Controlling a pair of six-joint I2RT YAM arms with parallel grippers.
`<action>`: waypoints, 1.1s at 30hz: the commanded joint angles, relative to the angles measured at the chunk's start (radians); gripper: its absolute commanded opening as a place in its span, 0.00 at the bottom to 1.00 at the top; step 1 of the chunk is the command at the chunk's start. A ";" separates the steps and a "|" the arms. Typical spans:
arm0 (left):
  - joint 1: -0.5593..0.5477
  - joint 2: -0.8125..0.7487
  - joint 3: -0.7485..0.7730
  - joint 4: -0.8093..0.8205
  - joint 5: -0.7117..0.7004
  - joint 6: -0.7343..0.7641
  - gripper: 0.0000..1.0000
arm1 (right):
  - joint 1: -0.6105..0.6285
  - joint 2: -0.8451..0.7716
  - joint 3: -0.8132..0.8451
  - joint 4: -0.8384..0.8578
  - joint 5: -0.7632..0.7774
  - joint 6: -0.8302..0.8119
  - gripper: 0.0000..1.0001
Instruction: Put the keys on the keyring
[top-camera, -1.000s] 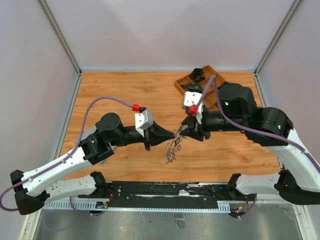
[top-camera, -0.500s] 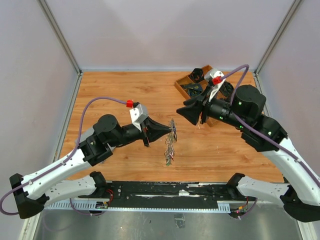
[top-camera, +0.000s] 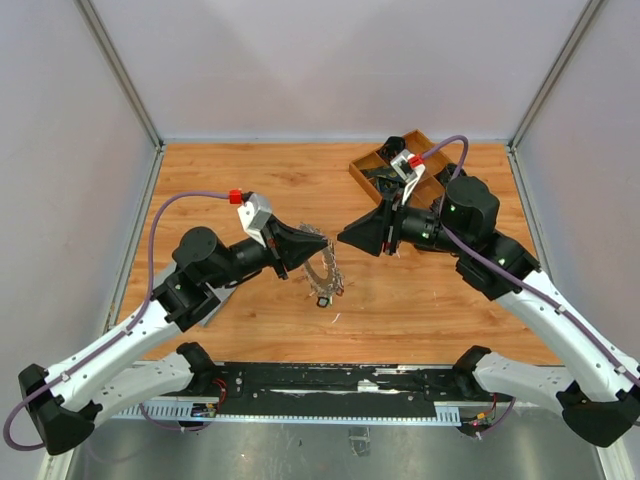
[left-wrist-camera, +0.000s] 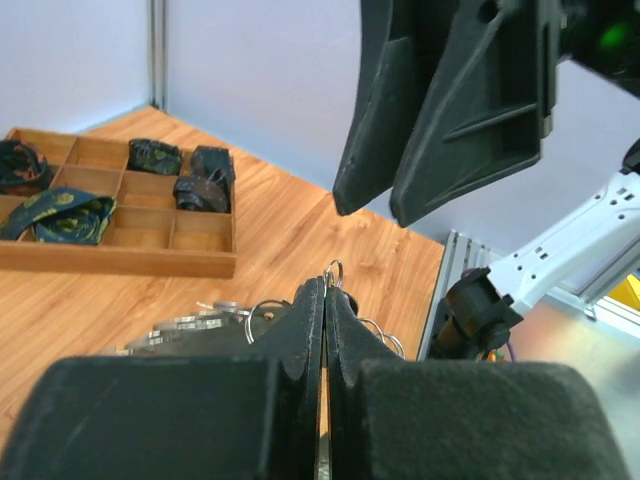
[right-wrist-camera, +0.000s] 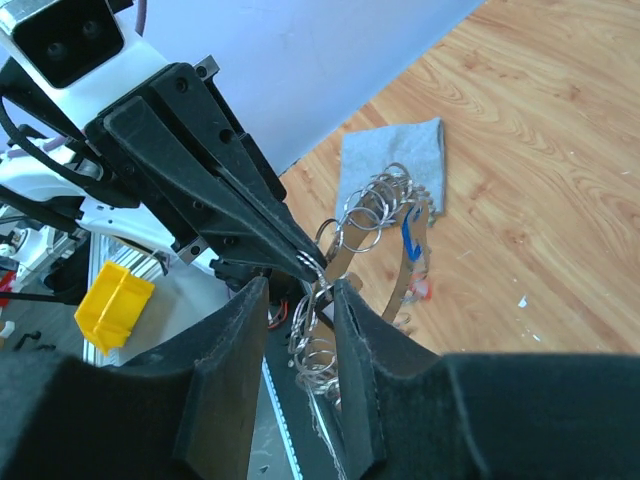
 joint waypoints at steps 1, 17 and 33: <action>0.007 -0.038 -0.001 0.137 0.048 -0.025 0.01 | -0.009 0.008 0.002 0.067 -0.062 0.035 0.33; 0.007 -0.052 0.002 0.140 0.062 -0.014 0.01 | -0.009 0.042 0.006 0.082 -0.139 0.046 0.25; 0.007 -0.060 0.003 0.124 0.053 0.004 0.01 | -0.008 0.042 -0.004 0.092 -0.134 0.054 0.01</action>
